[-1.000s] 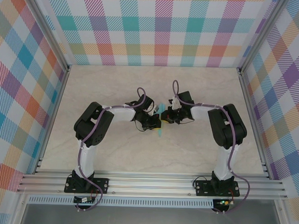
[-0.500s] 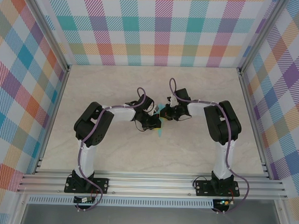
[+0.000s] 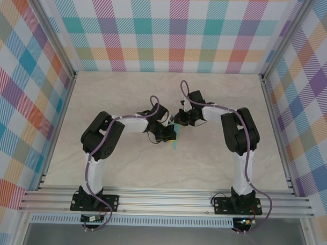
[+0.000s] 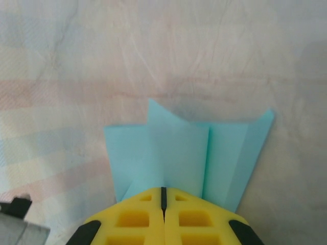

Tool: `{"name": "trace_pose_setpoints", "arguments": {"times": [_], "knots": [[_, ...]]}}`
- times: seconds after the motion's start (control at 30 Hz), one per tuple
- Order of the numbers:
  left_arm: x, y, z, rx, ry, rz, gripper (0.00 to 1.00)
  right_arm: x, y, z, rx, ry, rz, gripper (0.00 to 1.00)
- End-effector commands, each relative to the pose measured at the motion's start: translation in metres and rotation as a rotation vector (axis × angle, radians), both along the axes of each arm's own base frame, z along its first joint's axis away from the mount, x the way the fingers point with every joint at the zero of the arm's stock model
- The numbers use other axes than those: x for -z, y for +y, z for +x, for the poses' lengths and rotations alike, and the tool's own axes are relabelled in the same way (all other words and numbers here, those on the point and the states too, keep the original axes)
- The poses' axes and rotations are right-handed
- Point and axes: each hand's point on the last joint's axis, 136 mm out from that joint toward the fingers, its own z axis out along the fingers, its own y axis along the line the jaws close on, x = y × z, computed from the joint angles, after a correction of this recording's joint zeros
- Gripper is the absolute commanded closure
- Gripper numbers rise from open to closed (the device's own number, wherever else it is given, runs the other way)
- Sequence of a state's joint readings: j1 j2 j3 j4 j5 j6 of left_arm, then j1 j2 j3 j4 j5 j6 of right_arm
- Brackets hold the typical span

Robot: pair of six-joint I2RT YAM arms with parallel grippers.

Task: Fold a paper plane with a square sheet of paper (fold left side to right side)
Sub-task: Fold the wing for the fifth time at the center of the table.

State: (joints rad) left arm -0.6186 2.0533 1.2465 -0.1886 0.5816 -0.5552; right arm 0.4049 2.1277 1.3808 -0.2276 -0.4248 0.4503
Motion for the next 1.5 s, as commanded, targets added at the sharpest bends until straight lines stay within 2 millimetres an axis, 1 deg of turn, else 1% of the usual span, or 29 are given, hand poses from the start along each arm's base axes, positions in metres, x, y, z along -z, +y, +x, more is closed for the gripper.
{"name": "trace_pose_setpoints", "arguments": {"times": [0.0,0.17,0.33,0.6,0.87,0.97,1.03,1.13,1.17,1.23,1.33,1.4,1.47], "knots": [[0.040,0.023,-0.029,0.009,0.106,0.150,1.00,0.007,-0.013,0.020,0.019,-0.037,-0.055,0.96],[0.039,0.023,-0.029,0.009,0.104,0.149,1.00,0.009,-0.019,0.030,0.034,-0.037,-0.061,0.96],[0.038,0.023,-0.030,0.011,0.103,0.148,1.00,0.013,-0.021,0.040,0.032,-0.036,-0.076,0.96],[0.038,0.022,-0.030,0.012,0.100,0.144,1.00,0.011,-0.029,0.056,0.057,-0.044,-0.061,0.96],[0.033,0.019,-0.030,0.018,0.095,0.125,0.98,0.004,-0.028,0.074,0.057,-0.058,-0.042,0.96],[0.026,0.016,-0.028,0.022,0.085,0.106,0.96,-0.001,-0.028,0.082,0.060,-0.071,-0.038,0.96],[0.019,0.013,-0.025,0.024,0.071,0.091,0.93,-0.010,-0.027,0.087,0.061,-0.085,-0.027,0.95],[-0.004,0.007,-0.018,0.038,0.033,0.057,0.85,-0.032,-0.030,0.091,0.064,-0.124,-0.023,0.94],[-0.016,0.004,-0.015,0.046,0.016,0.042,0.82,-0.040,-0.033,0.091,0.067,-0.142,-0.027,0.91],[-0.042,-0.001,-0.009,0.061,-0.027,0.004,0.76,-0.057,-0.037,0.089,0.069,-0.173,-0.035,0.86],[-0.088,-0.007,0.000,0.077,-0.106,-0.071,0.67,-0.077,-0.046,0.078,0.073,-0.205,-0.051,0.80],[-0.116,-0.002,0.007,0.067,-0.165,-0.103,0.62,-0.086,-0.051,0.065,0.077,-0.208,-0.056,0.75],[-0.137,0.011,0.012,0.041,-0.225,-0.103,0.59,-0.090,-0.054,0.051,0.083,-0.193,-0.047,0.71]]}}
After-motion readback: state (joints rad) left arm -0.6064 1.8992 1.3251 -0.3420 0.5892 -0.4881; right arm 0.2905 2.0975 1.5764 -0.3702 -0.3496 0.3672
